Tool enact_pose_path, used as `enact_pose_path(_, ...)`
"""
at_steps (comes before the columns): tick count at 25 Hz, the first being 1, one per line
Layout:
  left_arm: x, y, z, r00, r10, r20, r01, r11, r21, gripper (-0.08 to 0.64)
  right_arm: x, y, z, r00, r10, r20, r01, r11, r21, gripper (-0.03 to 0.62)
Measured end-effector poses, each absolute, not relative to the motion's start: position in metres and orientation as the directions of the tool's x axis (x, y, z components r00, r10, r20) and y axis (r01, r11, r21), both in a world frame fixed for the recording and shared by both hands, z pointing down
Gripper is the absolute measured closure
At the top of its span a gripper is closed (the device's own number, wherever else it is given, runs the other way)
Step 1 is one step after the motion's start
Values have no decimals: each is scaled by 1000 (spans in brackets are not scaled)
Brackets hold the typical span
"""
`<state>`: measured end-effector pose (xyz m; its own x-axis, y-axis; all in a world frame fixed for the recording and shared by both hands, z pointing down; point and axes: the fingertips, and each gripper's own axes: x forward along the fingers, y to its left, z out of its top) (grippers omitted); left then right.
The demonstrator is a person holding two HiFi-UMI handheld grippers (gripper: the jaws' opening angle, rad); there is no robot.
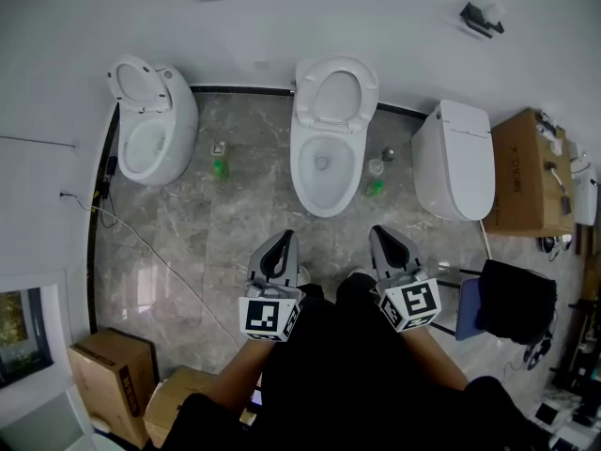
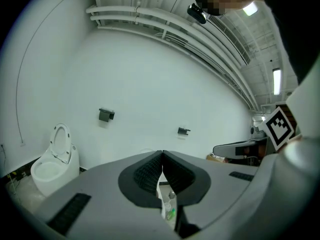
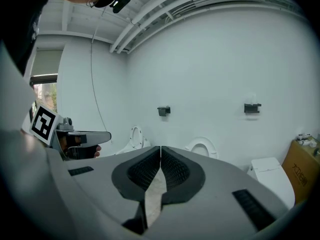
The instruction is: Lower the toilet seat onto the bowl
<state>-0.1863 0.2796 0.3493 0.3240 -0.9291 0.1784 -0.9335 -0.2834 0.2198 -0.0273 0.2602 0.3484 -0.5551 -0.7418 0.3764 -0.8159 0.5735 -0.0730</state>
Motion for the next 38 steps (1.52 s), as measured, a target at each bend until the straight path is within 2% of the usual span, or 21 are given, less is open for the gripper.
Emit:
enact_pose_path(5,-194,276,348,338,-935,109,-911,-296,286,543,-36,245,354,-568,-737,365,-807,586,-73,560)
enact_pose_path(12,-195,246,358,326,-934,144,-927,-287,241,543,-38,202,365,-590,-737,330,-799,591,-109,560)
enact_pose_path(18,-185,175,378,323,-921,217,-932,-270,239,543,-29,140,380,-633,-716,293,-766,635,-104,560)
enact_pose_path(32,-107,-13,426,413,-831,372,-911,-372,180,543,26,-38,412,-622,-707,337,-775,616,-140,558)
enact_pose_path(38,-90,-59,449,404,-818,409,-915,-355,192,543,31,-91,424,-622,-707,338,-775,617,-136,558)
